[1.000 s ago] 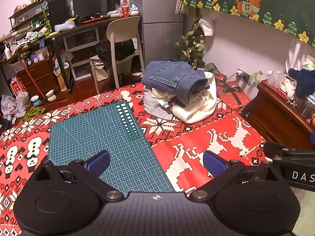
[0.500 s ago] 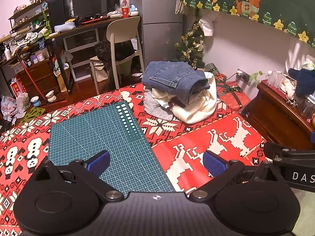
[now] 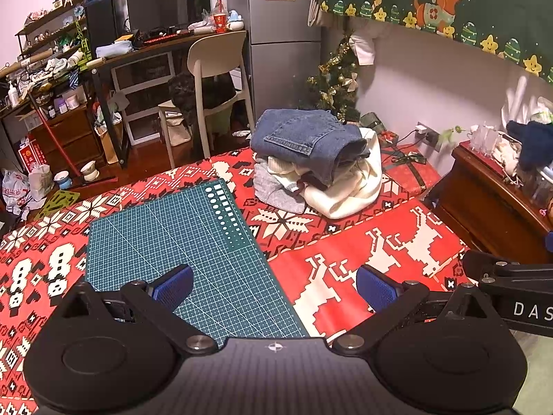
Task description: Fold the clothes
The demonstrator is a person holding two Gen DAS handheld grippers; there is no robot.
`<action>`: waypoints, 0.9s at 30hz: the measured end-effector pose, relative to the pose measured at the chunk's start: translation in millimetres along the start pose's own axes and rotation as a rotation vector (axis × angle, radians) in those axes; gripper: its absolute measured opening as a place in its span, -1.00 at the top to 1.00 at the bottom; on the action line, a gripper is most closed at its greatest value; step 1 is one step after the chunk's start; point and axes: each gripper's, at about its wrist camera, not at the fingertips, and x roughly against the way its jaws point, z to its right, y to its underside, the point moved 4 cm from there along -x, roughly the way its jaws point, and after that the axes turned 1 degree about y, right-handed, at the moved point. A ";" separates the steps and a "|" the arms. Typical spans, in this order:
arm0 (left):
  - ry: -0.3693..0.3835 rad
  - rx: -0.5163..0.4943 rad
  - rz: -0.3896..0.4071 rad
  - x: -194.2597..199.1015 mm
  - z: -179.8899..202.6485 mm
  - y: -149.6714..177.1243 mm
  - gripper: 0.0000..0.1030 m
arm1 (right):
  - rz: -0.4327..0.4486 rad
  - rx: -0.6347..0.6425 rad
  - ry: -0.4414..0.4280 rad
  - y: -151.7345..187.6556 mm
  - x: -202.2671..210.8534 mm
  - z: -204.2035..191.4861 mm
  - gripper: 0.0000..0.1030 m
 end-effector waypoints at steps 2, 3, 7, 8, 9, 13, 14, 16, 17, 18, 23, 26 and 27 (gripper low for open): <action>-0.003 0.001 0.000 -0.1 0.0 0.2 -0.97 | -0.001 -0.002 0.001 -0.6 -0.3 0.1 -0.99; -0.004 0.000 0.001 -0.3 0.5 0.3 -0.97 | -0.002 -0.002 0.001 -0.5 -0.5 0.2 -0.99; -0.012 -0.002 0.007 -0.5 2.3 0.4 -0.97 | -0.006 -0.004 0.001 -0.5 -1.3 0.6 -0.99; -0.014 -0.002 0.010 -0.4 2.7 0.3 -0.97 | -0.006 -0.003 0.001 -0.5 -1.3 0.7 -0.99; -0.014 0.000 0.012 -0.1 1.7 0.6 -0.97 | -0.006 -0.002 0.001 -0.6 -1.4 0.7 -0.99; 0.005 0.012 0.014 -0.7 0.4 0.4 -0.91 | -0.007 -0.001 0.000 0.0 -2.9 0.5 -0.99; 0.010 0.016 0.013 -1.1 -0.3 0.3 -0.91 | -0.008 -0.001 -0.001 0.2 -3.4 0.3 -0.99; 0.013 0.020 0.015 -1.6 -1.8 0.2 -0.91 | -0.010 0.001 -0.001 0.9 -4.7 -0.4 -0.99; 0.011 0.019 0.016 -2.0 -1.6 0.2 -0.91 | -0.009 0.002 -0.002 1.3 -5.3 -0.7 -0.99; 0.009 0.016 0.017 -2.5 -1.4 0.2 -0.91 | -0.007 0.004 -0.002 1.6 -5.8 -1.2 -0.99; 0.022 0.020 0.005 -8.2 -3.2 2.3 -0.91 | -0.004 0.015 0.000 2.9 -9.7 -2.9 -0.99; 0.031 0.019 0.009 -13.3 -4.2 3.4 -0.93 | -0.013 0.009 -0.009 3.9 -14.2 -3.1 -0.99; 0.034 0.018 0.012 -15.0 -4.5 3.7 -0.93 | -0.018 0.008 -0.014 4.2 -15.8 -3.4 -0.99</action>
